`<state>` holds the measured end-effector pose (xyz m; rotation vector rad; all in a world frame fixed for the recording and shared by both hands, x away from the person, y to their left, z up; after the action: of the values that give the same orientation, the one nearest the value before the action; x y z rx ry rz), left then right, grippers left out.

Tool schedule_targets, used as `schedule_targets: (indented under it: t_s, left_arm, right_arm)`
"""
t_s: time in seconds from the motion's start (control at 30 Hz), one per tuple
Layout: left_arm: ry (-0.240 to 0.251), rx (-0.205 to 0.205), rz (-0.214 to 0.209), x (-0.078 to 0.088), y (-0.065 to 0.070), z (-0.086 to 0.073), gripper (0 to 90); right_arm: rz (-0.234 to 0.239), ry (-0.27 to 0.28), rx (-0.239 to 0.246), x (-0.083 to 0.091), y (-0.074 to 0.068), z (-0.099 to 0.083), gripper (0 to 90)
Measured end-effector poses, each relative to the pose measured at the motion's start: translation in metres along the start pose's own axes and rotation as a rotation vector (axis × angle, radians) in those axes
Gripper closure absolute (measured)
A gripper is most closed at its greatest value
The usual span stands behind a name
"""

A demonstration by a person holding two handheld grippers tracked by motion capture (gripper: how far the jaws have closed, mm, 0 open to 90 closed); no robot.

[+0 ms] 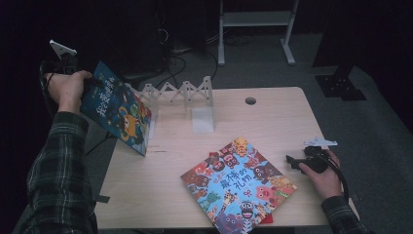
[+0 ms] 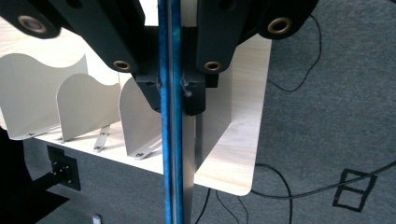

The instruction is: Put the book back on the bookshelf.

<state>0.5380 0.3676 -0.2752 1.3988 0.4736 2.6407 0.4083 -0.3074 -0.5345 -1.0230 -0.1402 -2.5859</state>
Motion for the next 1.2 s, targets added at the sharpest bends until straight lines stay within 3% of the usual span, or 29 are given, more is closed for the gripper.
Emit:
schedule_targets:
  t_s: [0.3,0.5,0.97,1.1,1.2]
  left_arm:
    - [-0.021,-0.016,0.007,-0.006,0.000,0.005,82.3]
    - [-0.009,-0.038,0.012,-0.006,-0.002,0.007,80.9]
    - [-0.006,-0.022,-0.026,-0.007,-0.015,0.001,78.4]
    - [-0.009,-0.027,-0.010,-0.009,-0.020,0.000,75.7]
    - [-0.001,-0.022,-0.024,-0.009,-0.021,-0.001,77.0]
  right_arm:
    - [0.000,0.001,0.001,0.000,0.000,0.000,12.2]
    - [0.000,0.001,0.001,0.000,0.000,0.000,12.2]
    - [0.000,0.000,0.002,0.000,0.000,0.000,12.1]
    - [0.000,0.000,0.001,0.000,0.000,0.000,12.2]
    - [0.000,0.000,0.002,0.000,0.000,0.000,12.2]
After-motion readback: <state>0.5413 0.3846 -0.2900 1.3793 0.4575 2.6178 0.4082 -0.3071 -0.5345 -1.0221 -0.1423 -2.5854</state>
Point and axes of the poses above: each handheld gripper's, and its own axes: x roughly backward along the jaws, z roughly out of its top, y roughly to its right, the point moved 7 cm from there along -x, roughly forward along the jaws, and after that the axes turned 2 degrees about z, right-handed, at the moved point
